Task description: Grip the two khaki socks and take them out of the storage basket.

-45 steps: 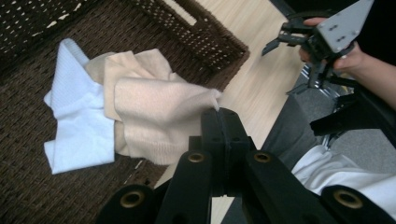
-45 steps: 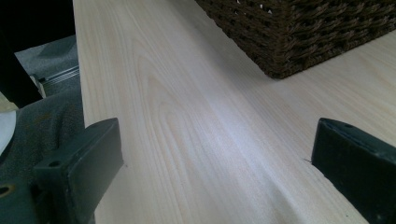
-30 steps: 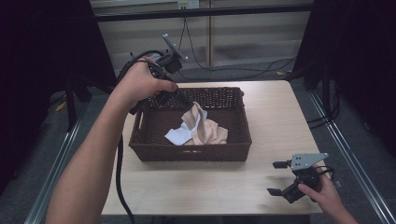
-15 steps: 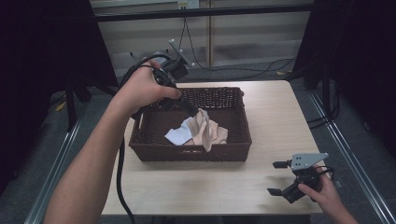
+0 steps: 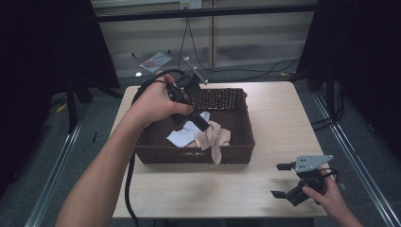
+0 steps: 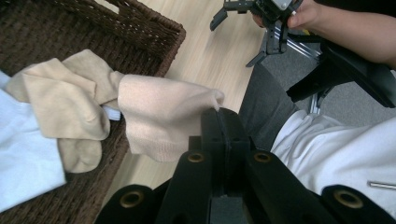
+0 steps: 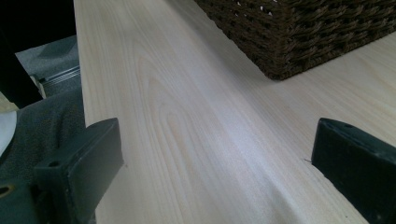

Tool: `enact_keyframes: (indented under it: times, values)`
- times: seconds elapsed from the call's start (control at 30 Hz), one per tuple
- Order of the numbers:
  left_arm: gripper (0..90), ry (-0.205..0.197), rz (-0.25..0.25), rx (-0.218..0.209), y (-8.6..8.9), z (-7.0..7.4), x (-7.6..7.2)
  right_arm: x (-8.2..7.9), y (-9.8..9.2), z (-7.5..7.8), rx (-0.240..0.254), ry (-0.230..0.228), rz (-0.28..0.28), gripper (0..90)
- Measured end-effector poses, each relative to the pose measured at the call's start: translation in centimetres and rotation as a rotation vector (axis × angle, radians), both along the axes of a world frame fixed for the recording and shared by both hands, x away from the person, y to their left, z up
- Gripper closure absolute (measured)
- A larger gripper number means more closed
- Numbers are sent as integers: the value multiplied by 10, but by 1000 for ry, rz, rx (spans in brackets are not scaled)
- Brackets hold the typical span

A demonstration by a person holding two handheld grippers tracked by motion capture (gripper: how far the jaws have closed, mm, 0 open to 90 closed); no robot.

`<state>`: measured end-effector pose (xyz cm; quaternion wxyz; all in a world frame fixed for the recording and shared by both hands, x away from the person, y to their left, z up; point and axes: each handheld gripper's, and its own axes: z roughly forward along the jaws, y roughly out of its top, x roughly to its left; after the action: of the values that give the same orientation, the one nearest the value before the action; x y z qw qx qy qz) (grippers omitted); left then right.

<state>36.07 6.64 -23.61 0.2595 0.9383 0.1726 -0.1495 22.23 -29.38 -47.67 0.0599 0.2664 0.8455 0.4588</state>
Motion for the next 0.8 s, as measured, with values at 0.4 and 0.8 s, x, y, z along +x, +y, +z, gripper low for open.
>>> enact_keyframes:
  times: [0.4, 0.8]
  values:
    - [900, 22, -75, 24, -18, -42, -7, 0, 0, 0, -1, 4, 4, 13]
    - [738, -14, -74, 48, -35, -78, -9, -1, 0, 1, 3, 0, 4, 13]
